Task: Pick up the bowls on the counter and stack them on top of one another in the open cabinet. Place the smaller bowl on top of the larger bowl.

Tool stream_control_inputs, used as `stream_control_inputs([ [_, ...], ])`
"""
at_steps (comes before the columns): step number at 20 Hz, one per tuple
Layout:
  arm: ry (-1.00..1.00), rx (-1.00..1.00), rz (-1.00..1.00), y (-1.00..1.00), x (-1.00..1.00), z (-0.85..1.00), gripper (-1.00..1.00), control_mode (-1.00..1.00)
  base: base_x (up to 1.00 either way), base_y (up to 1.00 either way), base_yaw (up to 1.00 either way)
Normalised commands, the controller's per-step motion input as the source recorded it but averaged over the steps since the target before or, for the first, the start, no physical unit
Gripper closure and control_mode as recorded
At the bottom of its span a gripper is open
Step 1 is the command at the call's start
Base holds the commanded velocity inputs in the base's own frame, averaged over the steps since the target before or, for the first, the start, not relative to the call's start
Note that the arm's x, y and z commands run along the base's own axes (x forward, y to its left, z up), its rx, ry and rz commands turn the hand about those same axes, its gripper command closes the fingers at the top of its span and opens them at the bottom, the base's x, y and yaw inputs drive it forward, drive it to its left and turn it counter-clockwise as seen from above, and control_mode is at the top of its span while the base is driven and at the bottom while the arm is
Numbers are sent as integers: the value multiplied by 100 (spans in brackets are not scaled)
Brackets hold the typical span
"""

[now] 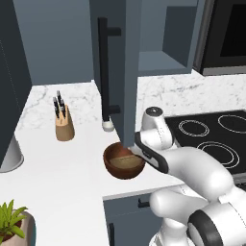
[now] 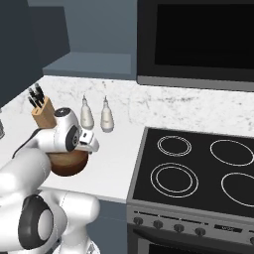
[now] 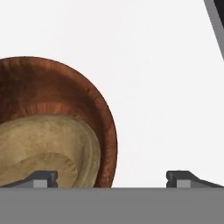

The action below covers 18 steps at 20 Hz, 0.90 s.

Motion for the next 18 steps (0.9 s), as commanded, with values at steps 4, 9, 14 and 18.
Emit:
stream_control_inputs([
  [4, 0, 7, 0, 0, 0, -29, -100, -100, 0, 0, 0],
  [9, 0, 8, 0, 0, 18, -21, -100, -100, 0, 0, 0],
  [14, 0, 8, 0, 0, 21, -16, -100, -100, 0, 0, 0],
  [18, 0, 7, 0, 2, 19, -22, -100, -100, 0, 0, 0],
])
